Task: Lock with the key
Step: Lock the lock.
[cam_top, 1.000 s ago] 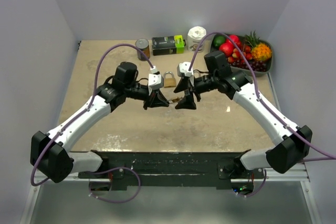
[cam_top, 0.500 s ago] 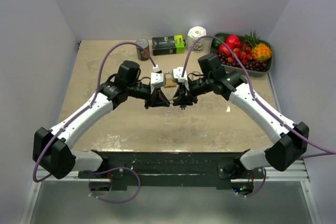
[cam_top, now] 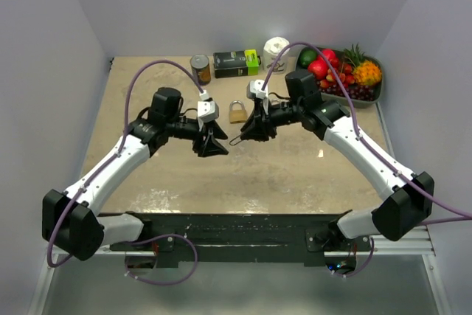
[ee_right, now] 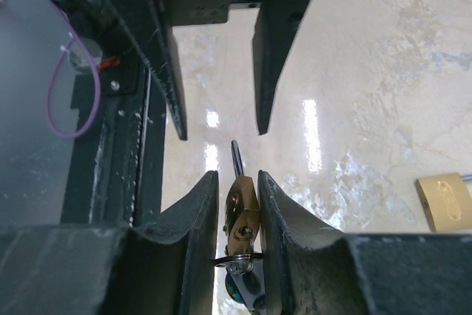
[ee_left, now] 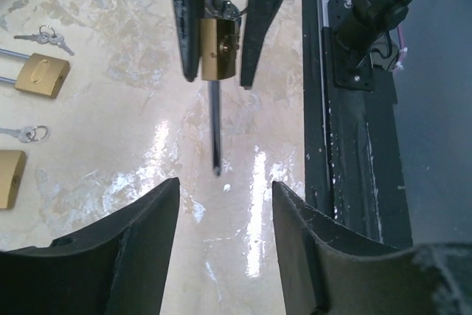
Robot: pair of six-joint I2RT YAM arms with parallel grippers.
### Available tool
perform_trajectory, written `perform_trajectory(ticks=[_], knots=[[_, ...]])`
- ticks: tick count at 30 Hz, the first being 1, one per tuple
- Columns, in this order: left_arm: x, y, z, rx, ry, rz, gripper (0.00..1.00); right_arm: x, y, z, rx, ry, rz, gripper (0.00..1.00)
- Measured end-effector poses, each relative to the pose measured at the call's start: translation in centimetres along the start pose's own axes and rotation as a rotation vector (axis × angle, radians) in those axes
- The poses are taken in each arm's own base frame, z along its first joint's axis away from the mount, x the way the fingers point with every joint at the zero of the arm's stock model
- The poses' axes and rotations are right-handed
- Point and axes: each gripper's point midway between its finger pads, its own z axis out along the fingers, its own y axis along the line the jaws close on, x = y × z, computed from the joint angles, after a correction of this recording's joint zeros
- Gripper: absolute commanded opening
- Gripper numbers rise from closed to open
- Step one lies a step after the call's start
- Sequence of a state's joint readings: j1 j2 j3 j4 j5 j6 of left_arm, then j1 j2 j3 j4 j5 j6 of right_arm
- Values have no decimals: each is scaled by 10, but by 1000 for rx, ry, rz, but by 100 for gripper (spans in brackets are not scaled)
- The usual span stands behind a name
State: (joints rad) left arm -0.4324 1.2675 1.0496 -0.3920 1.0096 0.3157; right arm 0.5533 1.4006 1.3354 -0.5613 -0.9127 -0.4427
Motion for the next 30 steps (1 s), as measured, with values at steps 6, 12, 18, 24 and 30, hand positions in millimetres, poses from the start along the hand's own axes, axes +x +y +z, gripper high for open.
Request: perform_trajectory(ticks=[6,12,18,24,30], knots=[[12,-13,-2,-20,-59,-30,64,-7,-4,7,-3,-82,109,0],[3,-6,3,-63,-156,-83,62,-27,-1,8,-26,-162,165,0],[-16,-2,3,-70,-241,-100,39,-45,6,3,-46,-221,181,0],[-30,-8,2,-38,-287,-99,0,-52,8,1,-43,-247,181,0],[-29,-14,3,-11,-274,-106,0,-48,7,-1,-41,-236,203,65]])
